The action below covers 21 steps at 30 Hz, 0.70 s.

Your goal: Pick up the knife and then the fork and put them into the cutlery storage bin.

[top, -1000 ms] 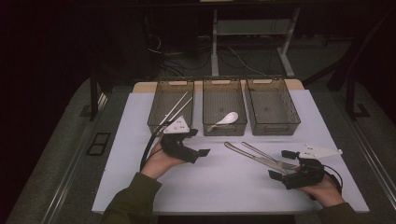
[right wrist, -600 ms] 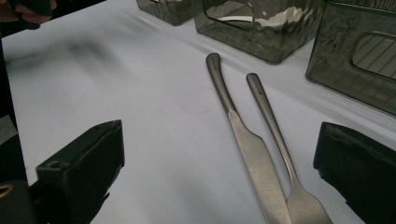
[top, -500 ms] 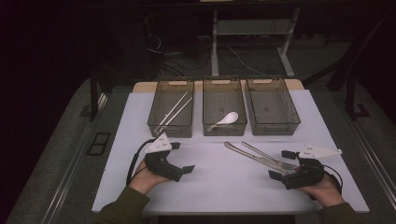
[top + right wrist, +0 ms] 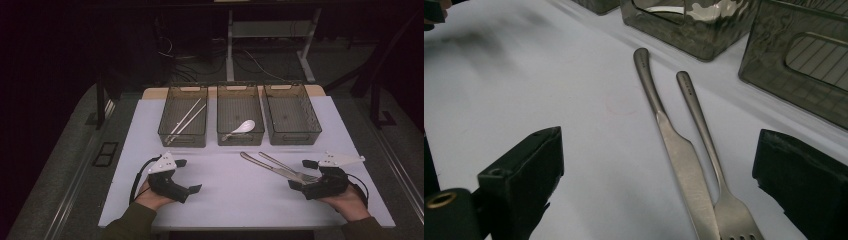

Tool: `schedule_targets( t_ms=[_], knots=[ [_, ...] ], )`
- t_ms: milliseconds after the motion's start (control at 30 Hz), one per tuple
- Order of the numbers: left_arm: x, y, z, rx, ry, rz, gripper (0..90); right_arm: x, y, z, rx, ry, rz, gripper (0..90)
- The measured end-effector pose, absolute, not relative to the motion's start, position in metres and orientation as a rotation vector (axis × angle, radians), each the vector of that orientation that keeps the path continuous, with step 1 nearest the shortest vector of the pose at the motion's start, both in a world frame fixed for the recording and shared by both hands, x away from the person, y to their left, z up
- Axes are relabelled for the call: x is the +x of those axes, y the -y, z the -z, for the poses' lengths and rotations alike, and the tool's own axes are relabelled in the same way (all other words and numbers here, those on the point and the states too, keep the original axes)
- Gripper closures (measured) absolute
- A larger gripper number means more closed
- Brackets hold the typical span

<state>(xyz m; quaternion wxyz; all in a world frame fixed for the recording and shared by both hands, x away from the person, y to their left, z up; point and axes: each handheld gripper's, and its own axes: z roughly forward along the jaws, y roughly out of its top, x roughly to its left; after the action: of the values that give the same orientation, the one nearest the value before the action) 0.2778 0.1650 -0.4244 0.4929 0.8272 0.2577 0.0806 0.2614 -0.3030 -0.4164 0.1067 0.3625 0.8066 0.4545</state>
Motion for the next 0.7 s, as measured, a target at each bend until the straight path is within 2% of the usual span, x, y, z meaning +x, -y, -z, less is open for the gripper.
schedule_targets(
  t_ms=[33,67,567,700],
  knots=[
    [0.278,-0.165,0.425,2.009,-0.625,-0.195,0.0,0.262,0.303,0.415,1.057,-2.381,-1.34,19.4],
    [0.278,-0.164,0.425,2.006,-0.624,-0.196,0.0,0.263,0.304,0.412,1.041,-2.401,-1.346,21.9],
    [0.276,-0.162,0.424,2.018,-0.612,-0.191,0.0,0.297,0.292,0.397,1.052,-2.495,-1.125,36.7],
    [0.276,-0.162,0.425,2.019,-0.606,-0.189,0.0,0.308,0.286,0.397,1.034,-2.532,-1.051,43.3]
  ],
)
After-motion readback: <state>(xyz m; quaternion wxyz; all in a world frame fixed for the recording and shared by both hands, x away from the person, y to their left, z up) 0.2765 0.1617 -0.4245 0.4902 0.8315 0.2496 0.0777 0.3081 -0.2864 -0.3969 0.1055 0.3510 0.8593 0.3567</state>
